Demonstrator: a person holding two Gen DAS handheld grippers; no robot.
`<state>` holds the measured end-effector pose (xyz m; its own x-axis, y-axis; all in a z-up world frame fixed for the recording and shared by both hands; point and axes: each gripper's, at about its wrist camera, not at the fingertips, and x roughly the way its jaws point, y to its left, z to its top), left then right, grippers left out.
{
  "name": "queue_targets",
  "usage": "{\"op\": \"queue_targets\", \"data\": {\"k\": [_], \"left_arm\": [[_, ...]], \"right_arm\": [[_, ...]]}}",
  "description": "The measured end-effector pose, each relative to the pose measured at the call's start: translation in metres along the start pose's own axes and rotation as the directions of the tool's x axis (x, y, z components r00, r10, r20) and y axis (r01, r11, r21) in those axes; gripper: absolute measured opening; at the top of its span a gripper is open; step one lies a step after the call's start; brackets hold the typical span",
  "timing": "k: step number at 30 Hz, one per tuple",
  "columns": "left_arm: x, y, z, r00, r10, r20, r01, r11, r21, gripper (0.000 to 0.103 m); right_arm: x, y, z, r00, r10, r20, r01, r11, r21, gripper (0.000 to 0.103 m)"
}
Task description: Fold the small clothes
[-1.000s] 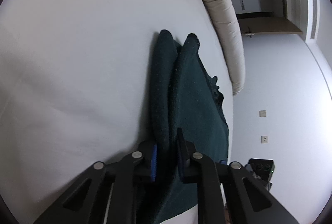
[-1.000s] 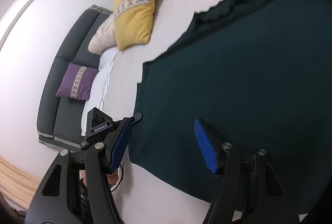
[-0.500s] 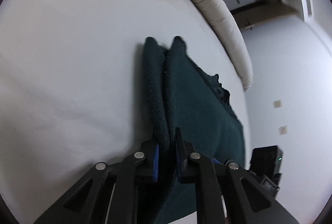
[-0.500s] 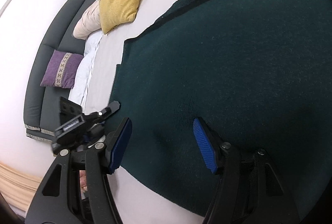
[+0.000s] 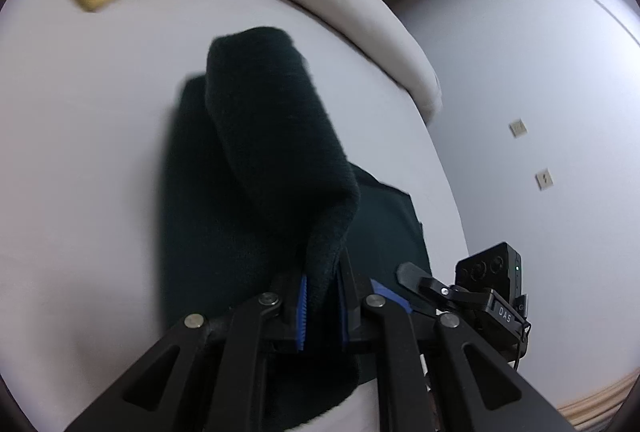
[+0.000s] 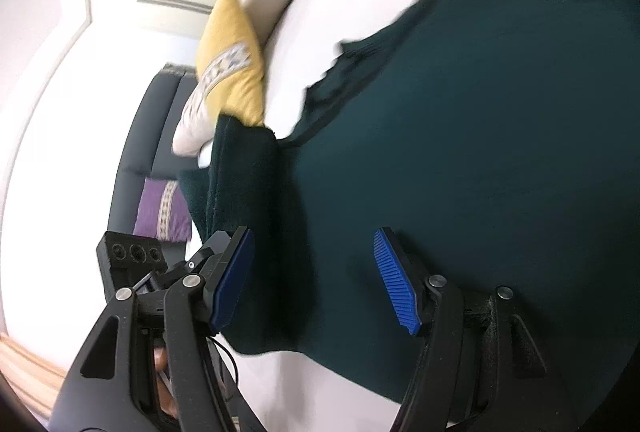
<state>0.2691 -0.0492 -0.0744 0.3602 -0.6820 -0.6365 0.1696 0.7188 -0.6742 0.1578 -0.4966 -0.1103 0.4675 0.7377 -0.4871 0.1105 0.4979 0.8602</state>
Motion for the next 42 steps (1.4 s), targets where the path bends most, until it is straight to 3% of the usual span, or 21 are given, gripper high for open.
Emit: {"op": "queue_targets", "data": {"k": [5, 7, 9, 11, 15, 16, 19, 21, 23, 25, 26, 27, 29, 34, 42], "left_arm": [[0.063, -0.019, -0.021, 0.997, -0.041, -0.065, 0.04, 0.999, -0.017, 0.015], [0.067, -0.017, -0.029, 0.994, -0.068, -0.083, 0.065, 0.997, -0.038, 0.02], [0.054, -0.022, -0.034, 0.99, -0.118, -0.083, 0.116, 0.993, -0.031, 0.03], [0.029, -0.028, -0.034, 0.974, -0.216, -0.069, 0.213, 0.976, -0.038, 0.045], [-0.024, -0.024, -0.031, 0.95, -0.31, 0.027, 0.311, 0.95, -0.005, 0.048], [-0.031, -0.02, -0.03, 0.95, -0.308, 0.042, 0.309, 0.951, -0.001, 0.048], [-0.036, 0.005, -0.03, 0.974, -0.22, 0.05, 0.22, 0.975, -0.002, 0.048], [-0.031, 0.021, -0.034, 0.974, -0.224, 0.037, 0.225, 0.974, -0.037, 0.048], [-0.028, 0.029, -0.04, 0.983, -0.177, 0.044, 0.178, 0.984, -0.029, 0.048], [-0.025, 0.038, -0.045, 0.986, -0.16, 0.041, 0.162, 0.986, -0.039, 0.048], [-0.024, 0.041, -0.047, 0.986, -0.161, 0.039, 0.163, 0.985, -0.048, 0.048], [-0.023, 0.042, -0.049, 0.987, -0.157, 0.041, 0.159, 0.986, -0.048, 0.048], [-0.022, 0.039, -0.051, 0.988, -0.149, 0.044, 0.15, 0.988, -0.037, 0.048], [-0.013, 0.009, -0.043, 0.993, -0.108, 0.057, 0.107, 0.994, 0.018, 0.048], [0.003, -0.026, -0.032, 0.997, -0.049, 0.055, 0.042, 0.991, 0.126, 0.048]], "right_arm": [[-0.018, -0.03, 0.011, 0.998, 0.05, 0.035, -0.052, 0.996, 0.072, 0.06], [-0.016, -0.033, 0.013, 0.998, 0.048, 0.031, -0.051, 0.995, 0.085, 0.06], [-0.013, -0.031, 0.013, 0.999, 0.033, 0.024, -0.035, 0.997, 0.074, 0.06], [-0.01, -0.028, 0.013, 1.0, 0.019, 0.019, -0.021, 0.997, 0.074, 0.06], [-0.004, -0.017, 0.014, 1.0, -0.01, 0.003, 0.01, 0.997, 0.072, 0.06], [-0.001, -0.015, 0.014, 1.0, -0.021, -0.005, 0.022, 0.997, 0.07, 0.061], [0.009, -0.004, 0.013, 0.997, -0.063, -0.042, 0.065, 0.997, 0.044, 0.062], [0.016, 0.003, 0.013, 0.991, -0.122, -0.061, 0.123, 0.992, 0.023, 0.062], [0.02, 0.005, 0.014, 0.988, -0.139, -0.071, 0.142, 0.989, 0.03, 0.059], [0.024, 0.009, 0.015, 0.983, -0.164, -0.083, 0.166, 0.986, 0.022, 0.043], [0.028, 0.011, 0.015, 0.978, -0.186, -0.098, 0.188, 0.982, 0.005, 0.027], [0.032, 0.013, 0.014, 0.971, -0.214, -0.11, 0.214, 0.977, -0.014, 0.019], [0.037, 0.019, 0.013, 0.96, -0.259, -0.108, 0.253, 0.965, -0.064, 0.015], [0.016, 0.035, 0.015, 0.954, -0.293, -0.07, 0.277, 0.944, -0.178, 0.014], [-0.048, 0.03, 0.027, 0.948, -0.318, 0.026, 0.315, 0.921, -0.228, 0.013]]}}
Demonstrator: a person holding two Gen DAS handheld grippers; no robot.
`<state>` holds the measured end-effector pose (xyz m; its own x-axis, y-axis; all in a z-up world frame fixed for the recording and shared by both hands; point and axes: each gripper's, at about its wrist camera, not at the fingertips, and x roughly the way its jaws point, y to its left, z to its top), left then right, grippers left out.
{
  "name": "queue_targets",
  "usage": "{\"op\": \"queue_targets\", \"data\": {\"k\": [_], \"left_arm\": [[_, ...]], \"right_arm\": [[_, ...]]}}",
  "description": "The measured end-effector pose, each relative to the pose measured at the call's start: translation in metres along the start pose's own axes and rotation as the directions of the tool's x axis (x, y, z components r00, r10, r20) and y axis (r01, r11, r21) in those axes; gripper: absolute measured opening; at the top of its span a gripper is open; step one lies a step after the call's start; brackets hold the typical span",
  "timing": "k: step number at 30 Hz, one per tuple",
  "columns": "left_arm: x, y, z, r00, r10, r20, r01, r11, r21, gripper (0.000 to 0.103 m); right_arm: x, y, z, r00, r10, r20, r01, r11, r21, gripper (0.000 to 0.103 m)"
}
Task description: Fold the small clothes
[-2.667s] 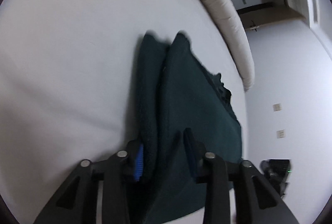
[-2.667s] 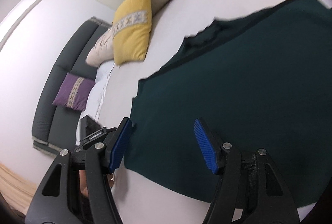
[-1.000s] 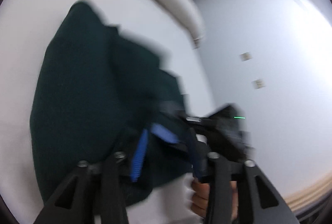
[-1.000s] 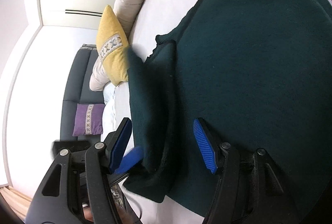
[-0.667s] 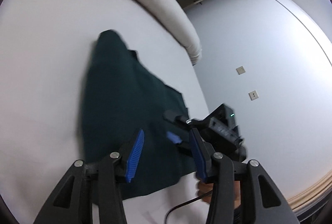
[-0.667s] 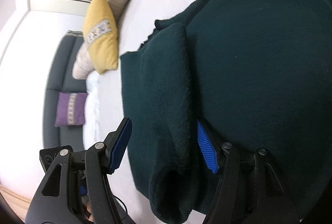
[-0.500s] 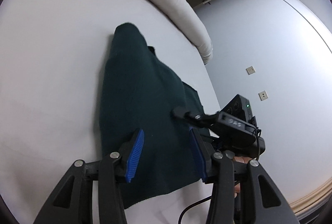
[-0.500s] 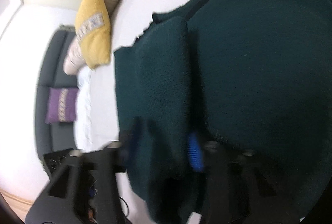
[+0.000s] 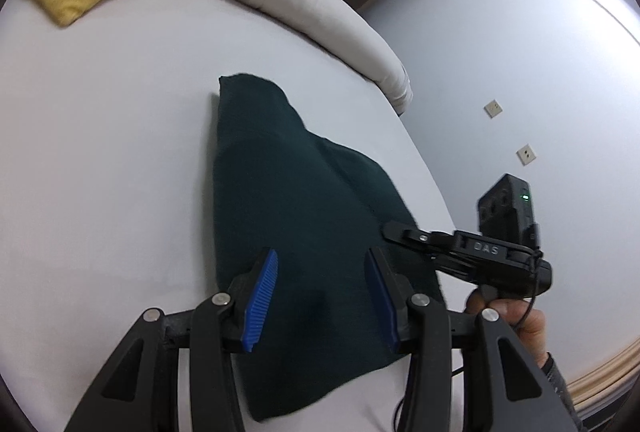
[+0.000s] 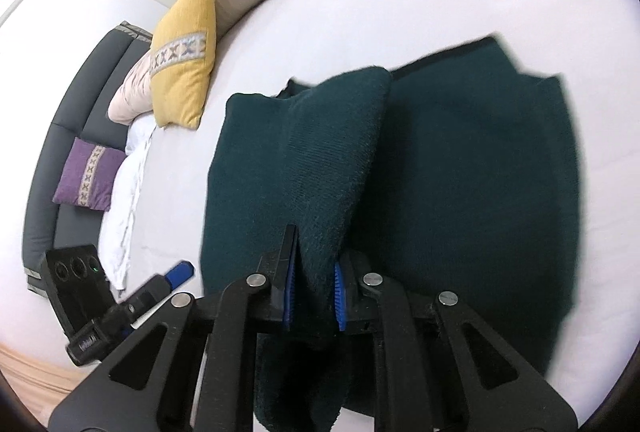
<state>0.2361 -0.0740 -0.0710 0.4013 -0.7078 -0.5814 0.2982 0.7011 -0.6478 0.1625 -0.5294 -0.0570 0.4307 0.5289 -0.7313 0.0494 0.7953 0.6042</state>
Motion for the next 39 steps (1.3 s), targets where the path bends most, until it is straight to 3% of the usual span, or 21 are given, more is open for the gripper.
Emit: {"op": "queue_targets", "data": {"k": [5, 10, 15, 17, 24, 25, 26, 28, 31, 35, 37, 38, 39], "left_arm": [[0.019, -0.024, 0.011, 1.0, 0.029, -0.002, -0.029, 0.997, 0.067, 0.048], [0.047, -0.055, 0.016, 0.998, 0.053, -0.017, -0.05, 0.987, 0.151, 0.048], [0.086, -0.071, 0.016, 0.993, 0.111, -0.051, -0.098, 0.973, 0.208, 0.048], [0.104, -0.066, 0.014, 0.987, 0.144, -0.075, -0.125, 0.968, 0.216, 0.048], [0.123, -0.054, 0.008, 0.981, 0.165, -0.098, -0.138, 0.961, 0.239, 0.046], [0.123, -0.053, 0.008, 0.981, 0.167, -0.101, -0.139, 0.961, 0.241, 0.046], [0.124, -0.052, 0.008, 0.98, 0.168, -0.104, -0.139, 0.961, 0.239, 0.046], [0.123, -0.05, 0.008, 0.981, 0.163, -0.106, -0.136, 0.964, 0.227, 0.046], [0.124, -0.051, 0.007, 0.981, 0.165, -0.101, -0.138, 0.964, 0.228, 0.046], [0.123, -0.052, 0.004, 0.979, 0.182, -0.096, -0.156, 0.96, 0.235, 0.046], [0.124, -0.054, 0.0, 0.976, 0.198, -0.094, -0.169, 0.951, 0.258, 0.046], [0.125, -0.055, -0.002, 0.974, 0.207, -0.093, -0.175, 0.946, 0.273, 0.046], [0.123, -0.053, -0.003, 0.973, 0.211, -0.091, -0.179, 0.943, 0.28, 0.046]], "right_arm": [[-0.04, -0.017, 0.003, 0.997, -0.025, 0.073, 0.025, 1.0, -0.009, 0.013], [-0.07, -0.05, 0.002, 0.995, -0.043, 0.093, 0.04, 0.999, 0.031, 0.013], [-0.066, -0.077, -0.012, 0.995, -0.032, 0.099, 0.023, 0.995, 0.094, 0.013], [-0.051, -0.105, -0.016, 0.995, -0.038, 0.091, 0.027, 0.992, 0.121, 0.013], [-0.036, -0.141, -0.025, 0.992, 0.076, 0.105, -0.099, 0.969, 0.228, 0.013], [-0.039, -0.138, -0.025, 0.994, 0.042, 0.102, -0.065, 0.969, 0.237, 0.013], [-0.046, -0.133, -0.026, 0.994, -0.022, 0.11, -0.003, 0.973, 0.229, 0.023], [-0.068, -0.104, -0.028, 0.962, -0.215, 0.169, 0.185, 0.967, 0.178, 0.026], [-0.079, -0.058, -0.032, 0.975, -0.037, 0.219, 0.018, 0.996, 0.088, 0.026], [-0.057, -0.048, -0.05, 0.992, 0.049, 0.12, -0.056, 0.997, 0.052, 0.026], [-0.029, -0.067, -0.064, 1.0, -0.005, 0.029, 0.003, 0.996, 0.086, 0.018], [-0.024, -0.076, -0.069, 0.999, 0.017, 0.028, -0.02, 0.995, 0.099, 0.013], [-0.024, -0.084, -0.075, 0.998, 0.049, 0.047, -0.054, 0.993, 0.11, 0.003]]}}
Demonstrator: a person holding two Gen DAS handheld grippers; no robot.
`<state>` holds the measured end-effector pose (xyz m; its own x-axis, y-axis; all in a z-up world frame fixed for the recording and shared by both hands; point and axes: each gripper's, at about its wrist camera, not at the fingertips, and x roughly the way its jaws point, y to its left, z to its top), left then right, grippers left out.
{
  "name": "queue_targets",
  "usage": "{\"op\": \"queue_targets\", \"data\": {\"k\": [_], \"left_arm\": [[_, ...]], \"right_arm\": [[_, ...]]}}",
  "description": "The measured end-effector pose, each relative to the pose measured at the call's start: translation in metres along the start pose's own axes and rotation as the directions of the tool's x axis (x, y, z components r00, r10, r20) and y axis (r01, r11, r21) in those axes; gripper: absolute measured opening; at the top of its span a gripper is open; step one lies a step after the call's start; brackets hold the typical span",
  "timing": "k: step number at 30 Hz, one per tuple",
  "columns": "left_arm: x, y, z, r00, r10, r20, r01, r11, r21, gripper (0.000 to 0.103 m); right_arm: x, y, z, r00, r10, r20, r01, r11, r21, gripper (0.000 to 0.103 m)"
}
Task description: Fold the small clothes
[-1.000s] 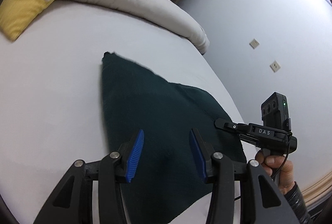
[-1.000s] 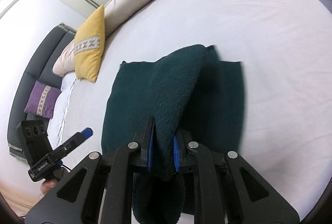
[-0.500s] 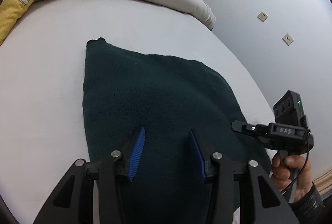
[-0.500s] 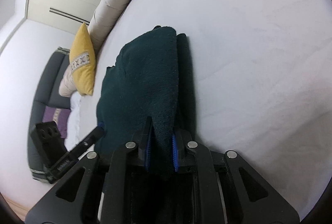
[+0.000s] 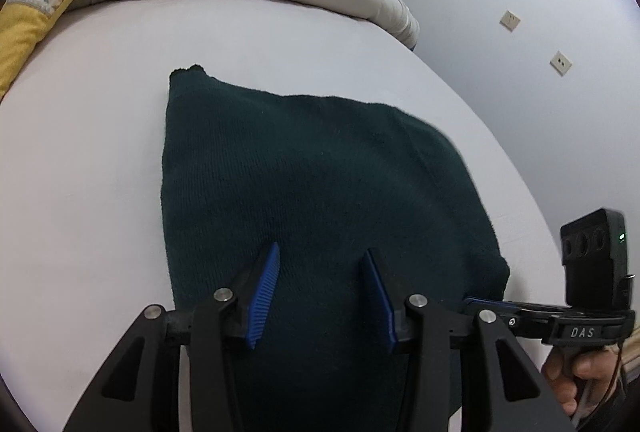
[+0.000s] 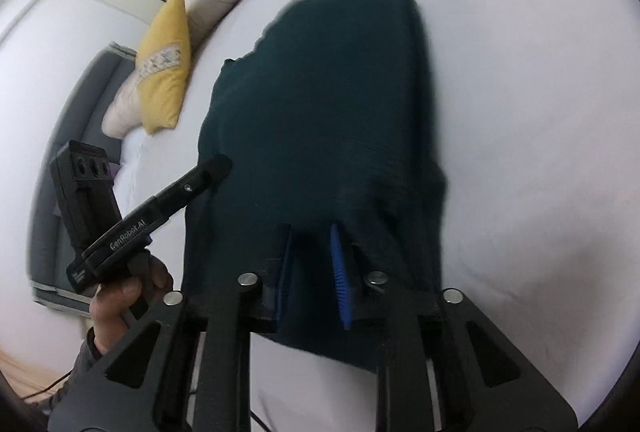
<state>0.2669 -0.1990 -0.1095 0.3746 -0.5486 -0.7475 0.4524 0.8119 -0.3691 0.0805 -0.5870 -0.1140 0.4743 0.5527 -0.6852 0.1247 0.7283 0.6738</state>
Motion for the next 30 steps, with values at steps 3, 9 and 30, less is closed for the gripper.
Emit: {"op": "queue_targets", "data": {"k": [3, 9, 30], "left_arm": [[-0.001, 0.001, -0.003, 1.0, 0.002, 0.001, -0.002, 1.0, 0.008, 0.046], [-0.002, -0.002, -0.007, 0.999, 0.038, 0.001, -0.038, 0.999, 0.038, 0.046], [0.007, -0.007, -0.004, 0.996, 0.089, -0.004, -0.088, 0.993, 0.077, 0.047]], "right_arm": [[-0.012, -0.023, -0.016, 1.0, 0.008, 0.028, -0.009, 0.999, 0.031, 0.0], [-0.055, -0.02, -0.022, 0.991, -0.119, 0.055, 0.117, 0.993, 0.031, 0.01], [0.063, 0.026, 0.13, 0.994, 0.112, 0.017, -0.113, 0.991, 0.075, 0.039]]}}
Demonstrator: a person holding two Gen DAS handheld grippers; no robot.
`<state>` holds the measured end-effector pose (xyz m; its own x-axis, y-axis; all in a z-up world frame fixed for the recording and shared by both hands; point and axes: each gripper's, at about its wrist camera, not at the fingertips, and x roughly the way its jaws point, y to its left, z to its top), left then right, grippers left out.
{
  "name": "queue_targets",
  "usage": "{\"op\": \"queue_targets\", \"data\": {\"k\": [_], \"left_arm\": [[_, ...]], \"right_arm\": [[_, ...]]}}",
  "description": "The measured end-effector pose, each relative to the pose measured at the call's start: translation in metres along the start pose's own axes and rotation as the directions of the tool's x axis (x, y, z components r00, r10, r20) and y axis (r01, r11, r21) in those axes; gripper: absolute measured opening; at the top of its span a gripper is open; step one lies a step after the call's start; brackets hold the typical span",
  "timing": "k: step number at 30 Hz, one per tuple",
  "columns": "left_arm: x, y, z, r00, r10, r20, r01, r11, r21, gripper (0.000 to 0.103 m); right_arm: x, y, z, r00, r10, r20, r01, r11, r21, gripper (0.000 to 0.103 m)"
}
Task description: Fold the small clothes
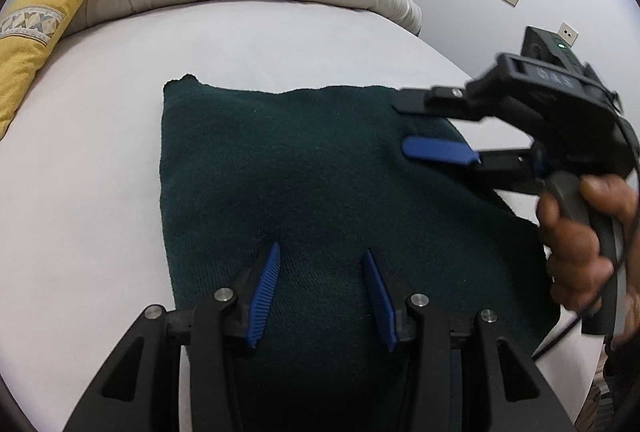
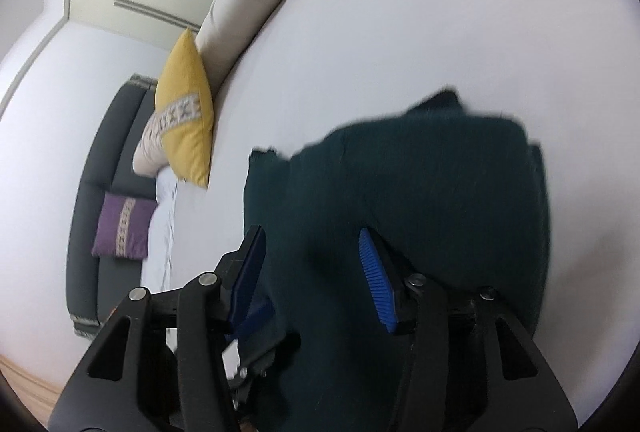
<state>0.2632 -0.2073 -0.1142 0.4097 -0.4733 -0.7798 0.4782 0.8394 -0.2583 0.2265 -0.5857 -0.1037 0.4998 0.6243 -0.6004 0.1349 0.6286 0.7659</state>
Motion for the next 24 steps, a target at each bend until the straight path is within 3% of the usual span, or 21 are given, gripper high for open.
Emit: {"op": "queue_targets", "data": {"k": [5, 8, 9, 15, 18, 19, 20, 24], "left_arm": [[0.003, 0.003, 0.001, 1.0, -0.019, 0.001, 0.019, 1.0, -0.017, 0.047], [0.007, 0.005, 0.003, 1.0, -0.031, -0.001, 0.031, 0.999, -0.029, 0.046], [0.008, 0.005, 0.003, 1.0, -0.032, -0.001, 0.032, 0.999, -0.03, 0.046], [0.009, 0.015, 0.004, 0.996, -0.084, 0.011, 0.085, 0.994, -0.068, 0.046], [0.0, 0.03, 0.005, 0.987, -0.159, 0.02, 0.16, 0.978, -0.132, 0.043], [-0.007, 0.038, 0.005, 0.983, -0.183, 0.022, 0.184, 0.968, -0.168, 0.037], [-0.017, 0.048, 0.006, 0.979, -0.204, 0.021, 0.203, 0.953, -0.223, 0.032], [-0.055, 0.062, 0.018, 0.978, -0.178, 0.107, 0.2, 0.945, -0.257, 0.036]], "right_arm": [[-0.002, -0.029, 0.03, 0.992, -0.033, 0.122, 0.021, 0.995, 0.097, 0.028], [0.002, -0.049, 0.034, 0.986, -0.07, 0.152, 0.05, 0.99, 0.129, 0.001], [0.002, -0.055, 0.033, 0.985, -0.067, 0.161, 0.045, 0.99, 0.136, 0.0], [-0.012, -0.076, 0.033, 0.972, -0.055, 0.23, 0.015, 0.985, 0.172, 0.0], [-0.029, -0.061, 0.023, 0.953, -0.111, 0.281, 0.065, 0.984, 0.168, 0.011], [-0.039, -0.055, 0.018, 0.95, -0.109, 0.294, 0.062, 0.984, 0.165, 0.013], [-0.047, -0.046, 0.012, 0.949, -0.1, 0.298, 0.06, 0.988, 0.142, 0.018], [-0.053, -0.004, -0.017, 0.976, -0.026, 0.216, 0.031, 0.999, -0.019, 0.022]]}}
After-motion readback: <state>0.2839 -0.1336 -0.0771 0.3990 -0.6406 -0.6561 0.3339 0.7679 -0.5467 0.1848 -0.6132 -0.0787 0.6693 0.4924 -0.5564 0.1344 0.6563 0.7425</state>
